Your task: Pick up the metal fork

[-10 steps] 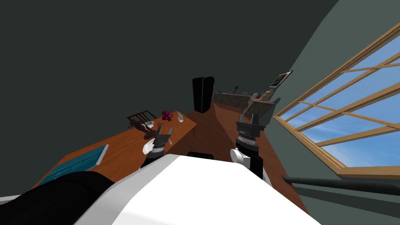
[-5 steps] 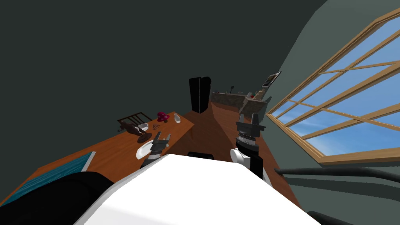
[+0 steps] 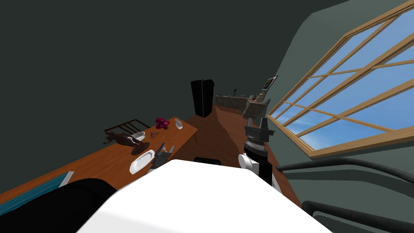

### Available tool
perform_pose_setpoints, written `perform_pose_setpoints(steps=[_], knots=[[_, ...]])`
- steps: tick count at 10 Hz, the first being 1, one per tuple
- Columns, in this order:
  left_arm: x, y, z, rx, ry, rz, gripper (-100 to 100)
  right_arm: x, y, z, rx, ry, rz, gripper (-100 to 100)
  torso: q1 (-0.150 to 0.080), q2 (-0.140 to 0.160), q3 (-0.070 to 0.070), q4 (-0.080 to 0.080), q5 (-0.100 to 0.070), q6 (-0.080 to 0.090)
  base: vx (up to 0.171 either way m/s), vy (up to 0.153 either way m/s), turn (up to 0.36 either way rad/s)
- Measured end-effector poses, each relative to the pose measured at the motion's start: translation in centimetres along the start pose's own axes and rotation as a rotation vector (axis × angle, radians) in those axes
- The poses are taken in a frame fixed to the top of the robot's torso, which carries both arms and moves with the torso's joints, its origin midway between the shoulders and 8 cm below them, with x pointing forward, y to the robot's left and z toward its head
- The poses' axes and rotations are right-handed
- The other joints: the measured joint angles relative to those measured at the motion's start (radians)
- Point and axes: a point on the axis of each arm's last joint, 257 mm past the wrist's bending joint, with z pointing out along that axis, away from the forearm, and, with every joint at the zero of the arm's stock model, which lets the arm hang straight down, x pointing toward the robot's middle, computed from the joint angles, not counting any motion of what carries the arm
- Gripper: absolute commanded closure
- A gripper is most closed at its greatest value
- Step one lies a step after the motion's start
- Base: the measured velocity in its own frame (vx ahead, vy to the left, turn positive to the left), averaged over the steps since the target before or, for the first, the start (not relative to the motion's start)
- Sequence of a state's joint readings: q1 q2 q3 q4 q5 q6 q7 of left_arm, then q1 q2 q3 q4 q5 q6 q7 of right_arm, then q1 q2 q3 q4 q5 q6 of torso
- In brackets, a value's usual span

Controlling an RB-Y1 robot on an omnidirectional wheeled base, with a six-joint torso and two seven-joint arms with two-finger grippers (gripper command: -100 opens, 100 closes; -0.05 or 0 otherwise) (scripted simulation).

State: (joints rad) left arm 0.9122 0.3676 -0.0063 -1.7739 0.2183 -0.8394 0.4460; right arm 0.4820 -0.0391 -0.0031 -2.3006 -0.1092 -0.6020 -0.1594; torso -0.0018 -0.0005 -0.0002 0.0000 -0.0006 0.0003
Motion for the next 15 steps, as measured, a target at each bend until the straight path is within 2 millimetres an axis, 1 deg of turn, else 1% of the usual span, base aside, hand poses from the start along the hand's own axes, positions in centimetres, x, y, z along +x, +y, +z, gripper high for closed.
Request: perform_pose_setpoints(steps=[3, 4, 5, 6, 7, 8, 9, 10, 11, 12, 13, 14, 15], knots=[[-2.5, 2.7, -3.0, -0.107, -0.043, -0.001, -100, 0.0, 0.0, 0.0, 0.000, 0.000, 0.000, 0, 0.001, 0.000, 0.000, 0.000, 0.000, 0.000, 0.023, -0.019, -0.178], [-3.6, 3.5, -4.5, -0.153, -0.059, 0.001, -100, 0.0, 0.0, 0.0, 0.000, 0.000, 0.000, 0, 0.001, 0.000, 0.000, 0.000, 0.000, 0.000, 0.022, -0.012, -0.126], [-4.1, 4.3, -5.6, -0.182, -0.072, -0.001, -100, 0.0, 0.0, 0.0, 0.000, 0.000, 0.000, 0, 0.001, 0.000, 0.000, 0.000, 0.000, 0.000, 0.028, -0.016, -0.237], [-4.6, 5.6, -7.0, -0.228, -0.087, 0.000, -100, 0.0, 0.0, 0.0, 0.000, 0.000, 0.000, 0, 0.001, 0.000, 0.000, 0.000, 0.000, 0.000, 0.023, -0.009, -0.128], [-5.4, 6.4, -7.7, -0.258, -0.100, 0.002, -100, 0.0, 0.0, 0.0, 0.000, 0.000, 0.000, 0, 0.002, 0.000, 0.000, 0.000, 0.000, 0.000, 0.030, -0.006, -0.239], [-6.7, 7.1, -9.7, -0.313, -0.123, 0.007, -100, 0.0, 0.0, 0.0, 0.000, 0.000, 0.000, 0, 0.002, 0.000, 0.000, 0.000, 0.000, 0.000, 0.049, -0.006, -0.389], [-8.0, 8.1, -11.8, -0.373, -0.144, 0.008, -100, 0.0, 0.0, 0.0, 0.000, 0.000, 0.000, 0, 0.002, -0.001, -0.001, 0.000, 0.000, 0.000, 0.034, 0.002, -0.142], [-8.6, 8.8, -13.1, -0.412, -0.162, 0.009, -100, 0.0, 0.0, 0.0, 0.000, 0.000, 0.000, 0, 0.002, -0.001, 0.000, 0.000, 0.000, -0.001, 0.032, 0.002, -0.263], [-9.1, 9.8, -15.1, -0.466, -0.182, 0.012, -100, 0.0, 0.0, 0.0, 0.000, 0.000, 0.000, 0, 0.002, -0.001, 0.000, 0.000, 0.000, 0.000, 0.024, 0.007, -0.120], [-10.0, 10.4, -16.5, -0.500, -0.197, 0.016, -100, 0.0, 0.0, 0.0, 0.000, 0.000, 0.000, 0, 0.003, 0.000, 0.000, 0.000, 0.001, -0.001, 0.026, 0.001, -0.244], [-10.9, 11.1, -18.4, -0.552, -0.217, 0.022, -100, 0.0, 0.0, 0.0, 0.000, 0.000, 0.000, 0, 0.003, 0.000, 0.000, 0.000, 0.000, 0.000, 0.040, 0.017, -0.477], [-11.7, 11.8, -20.6, -0.620, -0.243, 0.027, -100, 0.0, 0.0, 0.0, 0.000, 0.000, 0.000, 0, 0.004, -0.001, 0.000, 0.000, 0.001, 0.000, 0.029, 0.031, -0.127], [-12.4, 12.5, -22.0, -0.659, -0.260, 0.030, -100, 0.0, 0.0, 0.0, 0.000, 0.000, 0.000, 0, 0.004, -0.001, 0.000, 0.000, 0.001, -0.001, 0.031, 0.026, -0.202]])
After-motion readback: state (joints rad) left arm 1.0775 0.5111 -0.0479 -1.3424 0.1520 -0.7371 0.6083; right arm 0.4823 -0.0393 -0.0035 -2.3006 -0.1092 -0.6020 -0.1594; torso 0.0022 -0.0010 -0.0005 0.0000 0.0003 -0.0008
